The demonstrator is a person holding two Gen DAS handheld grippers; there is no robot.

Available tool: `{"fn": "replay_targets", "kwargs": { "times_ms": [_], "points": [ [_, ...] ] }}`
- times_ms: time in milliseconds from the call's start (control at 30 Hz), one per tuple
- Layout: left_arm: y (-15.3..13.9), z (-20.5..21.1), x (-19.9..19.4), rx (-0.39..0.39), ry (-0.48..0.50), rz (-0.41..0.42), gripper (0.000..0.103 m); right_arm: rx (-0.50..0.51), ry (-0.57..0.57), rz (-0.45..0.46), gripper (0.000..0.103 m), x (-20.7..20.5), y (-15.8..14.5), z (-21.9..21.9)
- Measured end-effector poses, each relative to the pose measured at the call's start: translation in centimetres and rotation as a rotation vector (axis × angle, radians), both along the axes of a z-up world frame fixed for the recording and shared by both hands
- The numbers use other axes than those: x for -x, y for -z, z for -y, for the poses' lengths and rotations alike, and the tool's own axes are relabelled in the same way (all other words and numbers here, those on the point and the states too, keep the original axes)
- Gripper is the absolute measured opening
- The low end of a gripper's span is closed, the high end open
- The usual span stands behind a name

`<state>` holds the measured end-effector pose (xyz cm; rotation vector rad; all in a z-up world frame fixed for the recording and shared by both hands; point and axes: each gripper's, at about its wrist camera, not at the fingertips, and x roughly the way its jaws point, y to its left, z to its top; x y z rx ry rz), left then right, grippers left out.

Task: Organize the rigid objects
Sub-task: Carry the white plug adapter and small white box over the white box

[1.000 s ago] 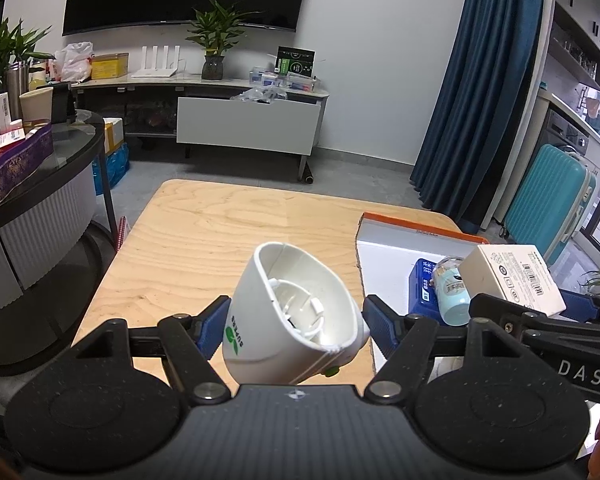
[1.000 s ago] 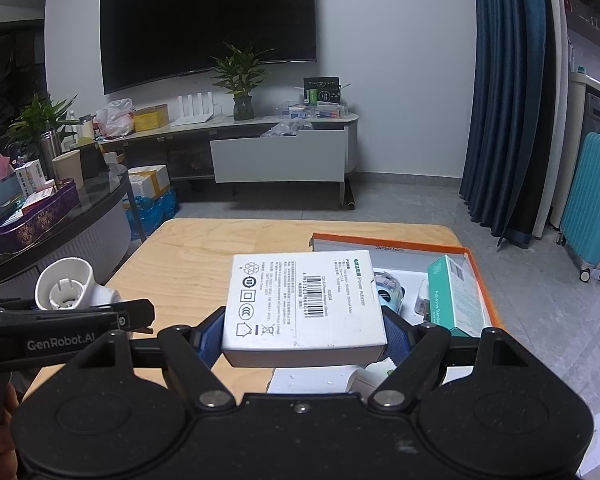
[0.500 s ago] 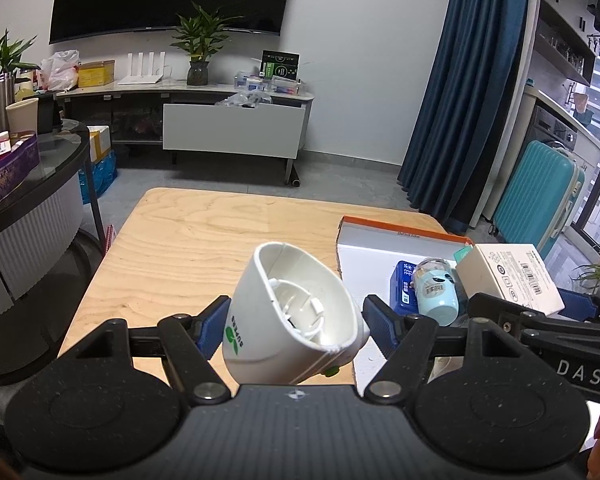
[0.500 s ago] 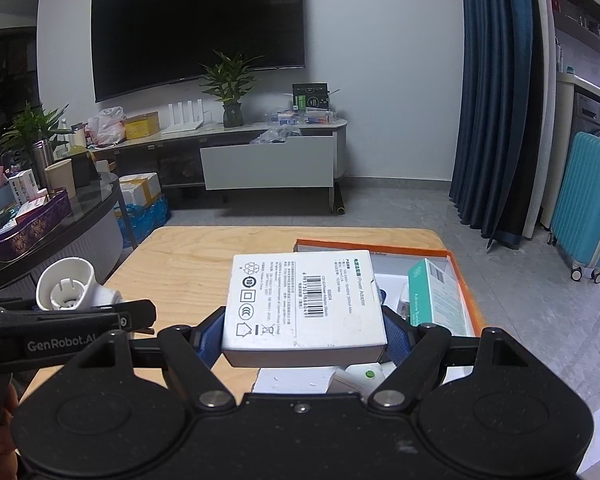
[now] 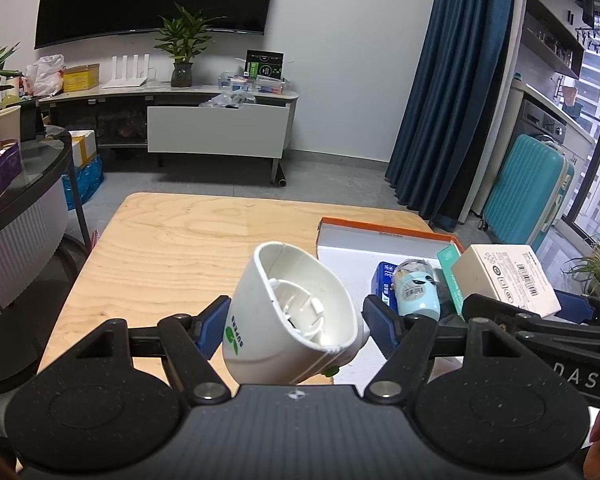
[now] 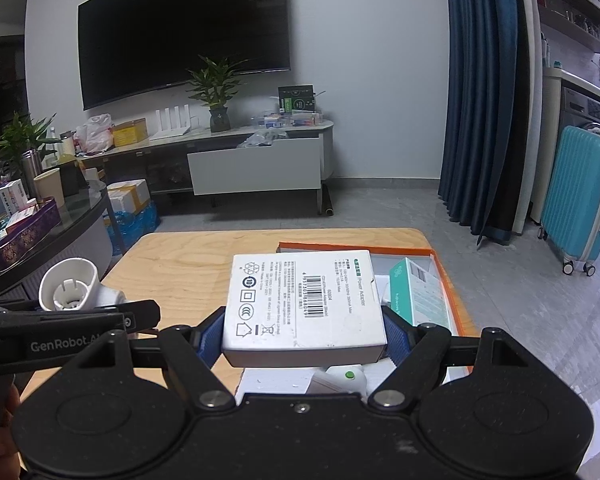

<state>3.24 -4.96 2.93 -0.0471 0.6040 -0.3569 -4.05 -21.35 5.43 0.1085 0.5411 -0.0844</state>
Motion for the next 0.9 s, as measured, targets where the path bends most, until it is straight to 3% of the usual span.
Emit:
{"fn": "replay_targets", "kwargs": {
  "times_ms": [900],
  "points": [
    [0.0, 4.6, -2.5, -0.011, 0.116, -0.043, 0.073, -0.013, 0.121, -0.038, 0.092, -1.3, 0.3, 4.6]
  ]
}}
